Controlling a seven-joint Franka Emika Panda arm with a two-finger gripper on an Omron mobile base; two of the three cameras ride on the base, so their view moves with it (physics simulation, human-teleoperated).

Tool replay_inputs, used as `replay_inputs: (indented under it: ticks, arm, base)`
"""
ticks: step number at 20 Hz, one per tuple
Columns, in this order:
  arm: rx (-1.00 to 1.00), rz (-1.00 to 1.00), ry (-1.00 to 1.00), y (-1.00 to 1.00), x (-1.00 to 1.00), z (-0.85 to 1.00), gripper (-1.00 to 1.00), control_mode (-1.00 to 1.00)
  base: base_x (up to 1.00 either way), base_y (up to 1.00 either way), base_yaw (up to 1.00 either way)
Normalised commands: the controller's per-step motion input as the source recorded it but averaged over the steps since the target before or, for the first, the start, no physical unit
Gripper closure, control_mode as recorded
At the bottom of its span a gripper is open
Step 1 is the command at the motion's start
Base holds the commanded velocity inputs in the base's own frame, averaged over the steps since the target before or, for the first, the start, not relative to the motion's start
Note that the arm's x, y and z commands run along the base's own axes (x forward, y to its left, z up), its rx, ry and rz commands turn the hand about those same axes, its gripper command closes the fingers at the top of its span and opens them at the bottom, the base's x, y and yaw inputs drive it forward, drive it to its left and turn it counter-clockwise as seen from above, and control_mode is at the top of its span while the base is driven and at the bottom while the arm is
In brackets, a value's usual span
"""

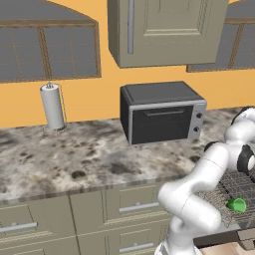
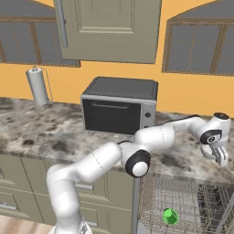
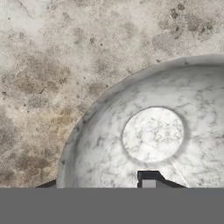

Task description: Pick up the cup and bowl from the counter, place them in the dishwasher, and close the dishwasher door.

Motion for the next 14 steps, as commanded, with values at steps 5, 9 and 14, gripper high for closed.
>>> replay_inputs:
  ticks: [5, 9, 14]
  arm:
    - [-0.08, -0.02, -0.09, 0.67, -0.21, -0.07, 1.0, -1.0]
    - [-0.26, 0.0, -0.07, 1.0, -0.45, -0.55, 1.0, -1.0]
    - [-0.38, 0.0, -0.08, 1.0, -0.76, -0.96, 1.0, -1.0]
  base:
    - [0.0, 0.0, 0.0]
    - [0.0, 0.0, 0.0]
    - [0.0, 0.0, 0.0]
